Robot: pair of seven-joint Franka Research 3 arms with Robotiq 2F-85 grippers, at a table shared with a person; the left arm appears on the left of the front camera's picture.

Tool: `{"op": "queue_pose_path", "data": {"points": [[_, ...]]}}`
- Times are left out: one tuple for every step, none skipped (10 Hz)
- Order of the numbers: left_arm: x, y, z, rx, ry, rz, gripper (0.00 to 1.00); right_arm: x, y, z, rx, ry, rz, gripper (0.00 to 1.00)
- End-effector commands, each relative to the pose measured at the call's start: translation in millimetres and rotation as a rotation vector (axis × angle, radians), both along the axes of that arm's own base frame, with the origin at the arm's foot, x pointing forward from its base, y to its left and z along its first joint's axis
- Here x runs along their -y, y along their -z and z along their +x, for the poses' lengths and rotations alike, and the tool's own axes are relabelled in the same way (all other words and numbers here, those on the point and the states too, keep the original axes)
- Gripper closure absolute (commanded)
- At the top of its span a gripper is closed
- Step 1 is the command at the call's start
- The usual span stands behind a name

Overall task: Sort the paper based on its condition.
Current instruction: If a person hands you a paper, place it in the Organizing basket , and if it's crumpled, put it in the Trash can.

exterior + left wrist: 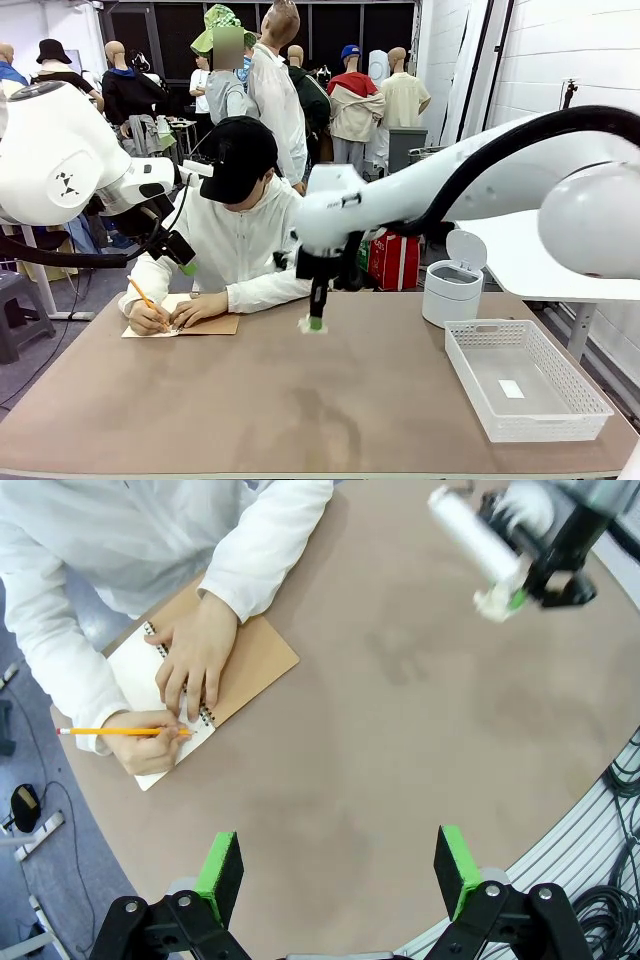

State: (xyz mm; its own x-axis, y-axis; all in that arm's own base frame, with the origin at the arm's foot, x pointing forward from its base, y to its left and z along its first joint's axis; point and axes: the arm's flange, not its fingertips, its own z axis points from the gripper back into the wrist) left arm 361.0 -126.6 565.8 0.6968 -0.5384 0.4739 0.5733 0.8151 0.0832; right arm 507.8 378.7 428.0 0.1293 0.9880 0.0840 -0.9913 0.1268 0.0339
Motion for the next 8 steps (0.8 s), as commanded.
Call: {"op": "queue_pose_path", "data": {"points": [[-1,-1,0,0.002,0.001,-0.005,0.00,39,-27,-5,0.056,0.134,-0.102,0.71],[-1,-1,0,0.002,0.001,-0.005,0.00,54,-44,0,0.087,0.190,-0.142,0.71],[-1,-1,0,0.002,0.001,-0.005,0.00,69,-56,6,0.110,0.243,-0.177,0.71],[-1,-1,0,0.002,0.001,-0.005,0.00,82,-65,11,0.126,0.293,-0.208,0.71],[-1,-1,0,0.002,0.001,-0.005,0.00,90,-70,17,0.143,0.331,-0.223,0.71],[-1,-1,0,0.002,0.001,-0.005,0.00,87,-71,13,0.156,0.338,-0.221,0.71],[-1,-1,0,0.002,0.001,-0.005,0.00,93,-76,18,0.137,0.280,-0.178,0.71],[-1,-1,0,0.002,0.001,-0.005,0.00,93,-76,18,0.137,0.280,-0.178,0.71]]}}
